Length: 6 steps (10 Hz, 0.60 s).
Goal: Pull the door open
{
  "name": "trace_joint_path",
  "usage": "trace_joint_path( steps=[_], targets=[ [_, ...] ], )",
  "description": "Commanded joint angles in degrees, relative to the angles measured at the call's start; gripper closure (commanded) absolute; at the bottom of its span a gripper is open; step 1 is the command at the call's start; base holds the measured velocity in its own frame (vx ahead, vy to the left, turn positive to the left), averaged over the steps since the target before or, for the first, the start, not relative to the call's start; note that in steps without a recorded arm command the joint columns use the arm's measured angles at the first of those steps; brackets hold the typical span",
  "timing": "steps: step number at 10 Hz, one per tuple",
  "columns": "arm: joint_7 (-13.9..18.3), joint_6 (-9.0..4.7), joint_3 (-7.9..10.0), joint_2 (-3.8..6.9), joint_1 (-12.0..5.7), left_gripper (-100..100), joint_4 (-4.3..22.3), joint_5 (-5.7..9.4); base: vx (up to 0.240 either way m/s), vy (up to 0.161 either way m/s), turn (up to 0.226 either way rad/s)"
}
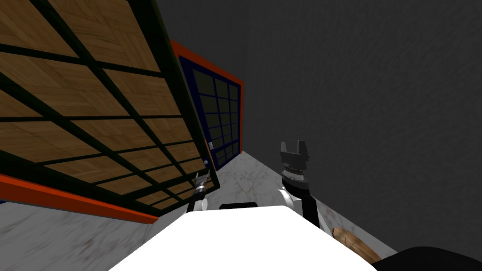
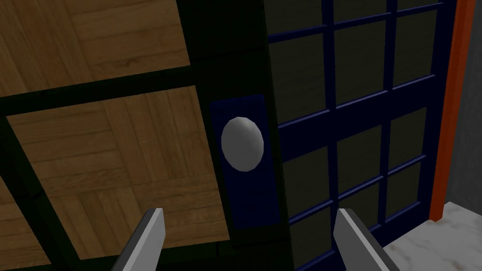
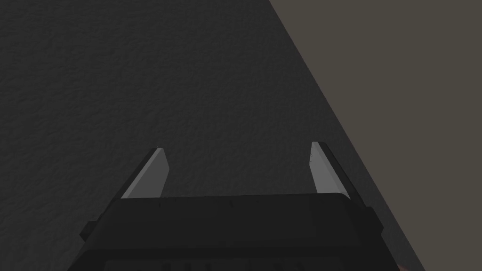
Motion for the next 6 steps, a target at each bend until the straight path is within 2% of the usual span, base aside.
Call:
trace_joint_path(
  steps=[1,5,6],
  targets=[
    [2.6,0.15,-0.41,-0.25,0.11,-100,-0.5,1.05,-0.060,0.011,-0.033],
    [6.7,0.28,-1.17,-0.65,0.05,-100,-1.0,2.92,-0.054,0.013,-0.023],
    [6.0,0.24,-1.05,-0.58,0.06,-100,-0.9,2.62,-0.019,0.006,-0.005]
  ],
)
